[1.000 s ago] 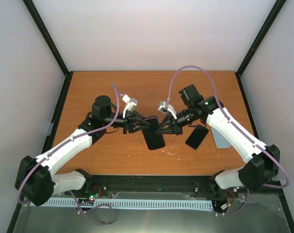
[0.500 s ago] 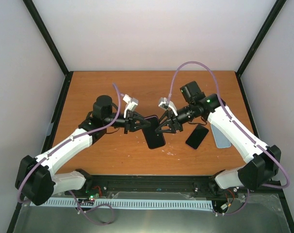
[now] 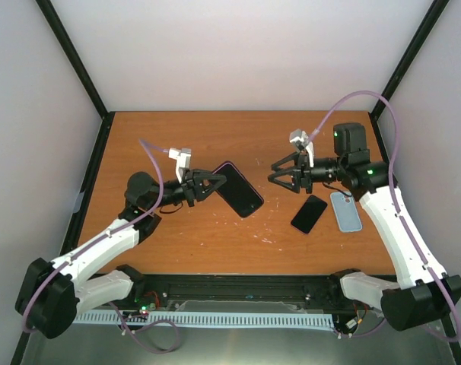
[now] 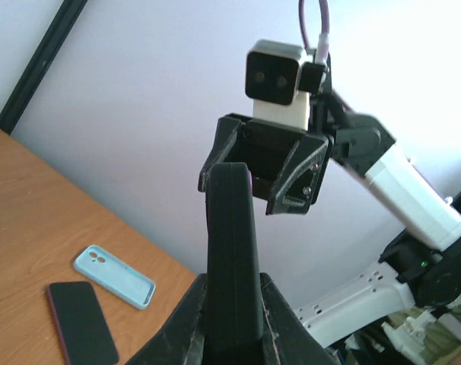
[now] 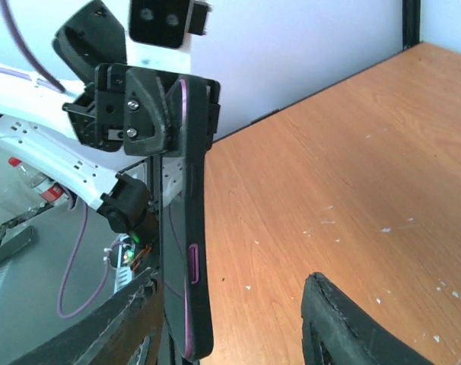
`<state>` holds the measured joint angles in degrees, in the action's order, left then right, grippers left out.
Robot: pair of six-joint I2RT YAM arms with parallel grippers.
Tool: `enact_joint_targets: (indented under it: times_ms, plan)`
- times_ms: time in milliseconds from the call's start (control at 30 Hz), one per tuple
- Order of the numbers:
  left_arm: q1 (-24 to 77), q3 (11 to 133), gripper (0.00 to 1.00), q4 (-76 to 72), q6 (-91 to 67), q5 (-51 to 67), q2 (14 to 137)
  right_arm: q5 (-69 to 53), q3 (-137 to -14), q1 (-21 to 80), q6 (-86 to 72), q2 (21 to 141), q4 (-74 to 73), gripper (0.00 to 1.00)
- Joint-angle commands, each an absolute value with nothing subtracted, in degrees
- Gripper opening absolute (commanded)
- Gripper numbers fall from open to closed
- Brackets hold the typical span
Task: Take the phone out of the phone case
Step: Remove the phone case from the phone.
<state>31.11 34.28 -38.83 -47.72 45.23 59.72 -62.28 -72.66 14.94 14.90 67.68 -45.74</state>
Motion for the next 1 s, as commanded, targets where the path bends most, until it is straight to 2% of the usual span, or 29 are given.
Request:
enact_joint_targets:
  times_ms: [0, 100, 267, 433, 967]
  plan:
    - [30.8, 34.0, 0.00, -57.1, -57.2, 43.2, 60.5, -68.3, -68.7, 14.1, 6.6, 65.1, -36.8, 0.51]
    - [30.7, 33.4, 0.00, -59.4, -58.2, 42.7, 60.3, -73.4, -65.9, 14.1, 4.7, 65.6, -35.8, 0.45]
    - [30.5, 34.5, 0.00, -60.1, -59.6, 43.2, 60.4, -78.7, -57.7, 14.1, 0.8, 63.4, -29.6, 0.46]
    - [30.5, 35.1, 0.00, -61.5, -61.1, 43.9, 61.2, -85.1, -59.6, 14.1, 9.5, 64.6, -38.6, 0.42]
    - [30.5, 35.4, 0.00, -65.4, -63.9, 46.0, 63.2, -83.4, -58.3, 14.1, 9.2, 64.2, -37.4, 0.24]
